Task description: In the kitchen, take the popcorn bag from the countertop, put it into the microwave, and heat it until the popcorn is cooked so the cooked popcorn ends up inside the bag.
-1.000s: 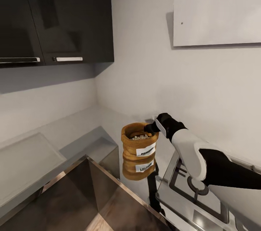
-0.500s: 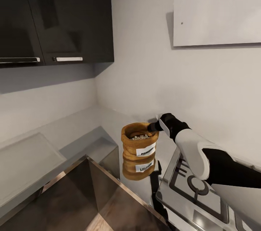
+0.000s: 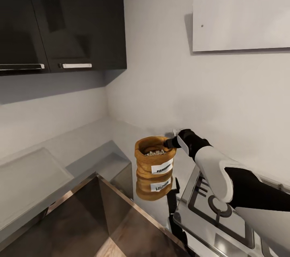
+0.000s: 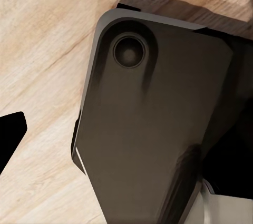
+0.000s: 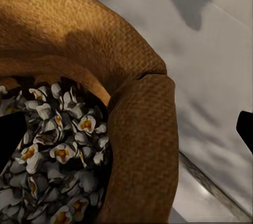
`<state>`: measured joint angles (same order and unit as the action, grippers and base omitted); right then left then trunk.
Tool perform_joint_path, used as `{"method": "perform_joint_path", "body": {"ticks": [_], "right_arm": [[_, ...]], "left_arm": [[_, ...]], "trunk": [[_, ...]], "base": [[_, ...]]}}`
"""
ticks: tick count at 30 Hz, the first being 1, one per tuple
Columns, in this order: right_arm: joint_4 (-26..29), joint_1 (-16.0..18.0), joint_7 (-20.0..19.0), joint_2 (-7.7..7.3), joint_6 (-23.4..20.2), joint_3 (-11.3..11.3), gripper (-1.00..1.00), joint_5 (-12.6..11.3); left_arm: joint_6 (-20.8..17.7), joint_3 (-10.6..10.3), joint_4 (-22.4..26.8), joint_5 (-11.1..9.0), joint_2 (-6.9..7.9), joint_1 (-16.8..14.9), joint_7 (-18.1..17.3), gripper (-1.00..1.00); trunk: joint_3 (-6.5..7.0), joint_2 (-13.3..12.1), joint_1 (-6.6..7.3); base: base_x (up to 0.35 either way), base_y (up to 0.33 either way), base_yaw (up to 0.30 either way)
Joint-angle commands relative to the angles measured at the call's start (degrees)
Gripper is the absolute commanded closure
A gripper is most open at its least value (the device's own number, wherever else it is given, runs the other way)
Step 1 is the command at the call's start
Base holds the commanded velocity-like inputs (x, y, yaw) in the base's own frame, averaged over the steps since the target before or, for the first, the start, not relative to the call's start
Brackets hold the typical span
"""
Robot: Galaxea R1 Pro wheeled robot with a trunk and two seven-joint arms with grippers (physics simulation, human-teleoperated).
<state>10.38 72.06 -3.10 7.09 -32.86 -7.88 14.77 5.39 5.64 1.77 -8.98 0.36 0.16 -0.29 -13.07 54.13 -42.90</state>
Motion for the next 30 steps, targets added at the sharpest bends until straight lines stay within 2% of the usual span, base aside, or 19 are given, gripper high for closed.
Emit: {"method": "perform_joint_path", "body": {"ticks": [1, 11, 12, 16, 30], "right_arm": [[0.10, -0.03, -0.32, 0.03, -0.30, -0.38, -1.00, 0.61], [0.04, -0.62, -0.25, -0.31, -0.27, -0.44, -1.00, 0.61], [0.01, -0.86, -0.24, -0.70, -0.27, -0.41, 1.00, 0.61], [0.05, -1.38, -0.24, -1.77, -0.28, -0.38, 1.00, 0.61], [0.92, -1.39, -0.48, -1.73, -1.21, -0.50, 1.00, 0.77]], "left_arm": [[0.06, 0.42, 0.08, -0.07, -0.01, 0.02, -0.03, -1.00], [0.08, 0.42, 0.08, -0.07, -0.01, 0.02, -0.04, -1.00], [0.07, 0.42, 0.08, -0.07, -0.01, 0.02, -0.04, -1.00], [0.10, 0.42, 0.08, -0.07, -0.01, 0.02, -0.04, -1.00], [0.07, 0.42, 0.08, -0.07, -0.01, 0.02, -0.01, -1.00]], "trunk": [[-0.07, 0.05, -0.01], [-0.07, 0.05, -0.01], [-0.07, 0.05, -0.01], [-0.07, 0.05, -0.01], [-0.07, 0.05, -0.01]], "base": [[0.000, 0.000, 0.000], [0.000, 0.000, 0.000], [0.000, 0.000, 0.000], [0.000, 0.000, 0.000], [0.000, 0.000, 0.000]]}}
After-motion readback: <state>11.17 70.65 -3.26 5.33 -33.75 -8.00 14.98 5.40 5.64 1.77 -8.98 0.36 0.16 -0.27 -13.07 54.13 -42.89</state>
